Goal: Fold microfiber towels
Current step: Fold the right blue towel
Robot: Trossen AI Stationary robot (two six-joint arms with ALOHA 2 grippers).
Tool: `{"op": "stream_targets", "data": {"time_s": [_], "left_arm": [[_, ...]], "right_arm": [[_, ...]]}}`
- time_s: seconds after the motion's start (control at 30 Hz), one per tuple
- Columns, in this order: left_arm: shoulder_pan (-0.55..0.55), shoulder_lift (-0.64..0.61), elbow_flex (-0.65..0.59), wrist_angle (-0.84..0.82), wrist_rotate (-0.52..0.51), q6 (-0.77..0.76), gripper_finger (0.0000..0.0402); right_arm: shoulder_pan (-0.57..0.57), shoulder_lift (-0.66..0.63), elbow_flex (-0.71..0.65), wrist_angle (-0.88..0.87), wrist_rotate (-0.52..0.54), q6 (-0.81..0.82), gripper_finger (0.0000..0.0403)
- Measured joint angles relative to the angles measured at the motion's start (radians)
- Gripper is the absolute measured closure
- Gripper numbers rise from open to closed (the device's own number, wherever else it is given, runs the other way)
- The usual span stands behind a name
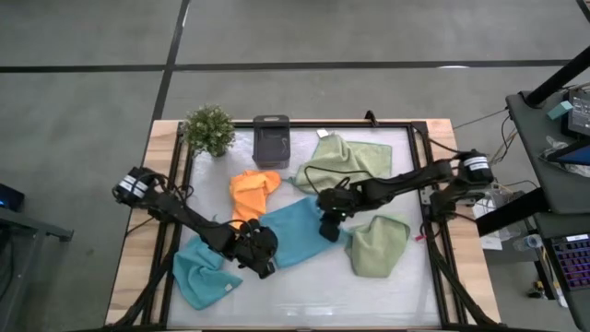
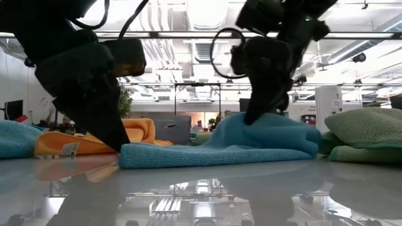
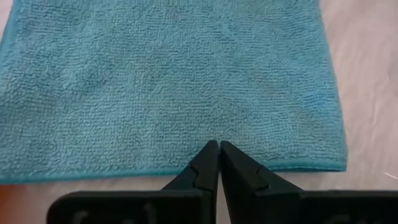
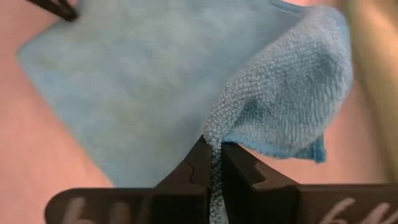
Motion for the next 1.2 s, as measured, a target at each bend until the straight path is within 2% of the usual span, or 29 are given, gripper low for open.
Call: {"op": "stream_targets", "data": {"time_s": [0.1, 0.53, 0.73, 0.93, 1.1, 1.2], "left_arm": [[0.0, 0.007, 0.0, 0.0, -0.001, 0.0, 0.0398], [0.0, 0.015, 0.0, 0.002, -0.007, 0.001, 0.0398], [0.0, 0.015, 0.0, -0.003, -0.007, 0.001, 0.0398], [0.0, 0.015, 0.0, -0.004, -0.006, 0.002, 0.0398], [0.0, 0.015, 0.0, -0.005, -0.006, 0.002, 0.0398], [0.0, 0.015, 0.0, -0.005, -0.006, 0.002, 0.0398]], "right_arm": [[0.0, 0.045, 0.053, 0.005, -0.045, -0.027, 0.0391], [0.002, 0.246, 0.286, 0.002, -0.104, -0.09, 0.039], [0.002, 0.303, 0.361, 0.025, -0.228, -0.091, 0.039], [0.0, 0.305, 0.376, 0.148, -0.217, -0.051, 0.039], [-0.003, 0.304, 0.376, 0.177, -0.144, -0.025, 0.039], [0.0, 0.325, 0.376, 0.186, -0.139, -0.008, 0.039]]}}
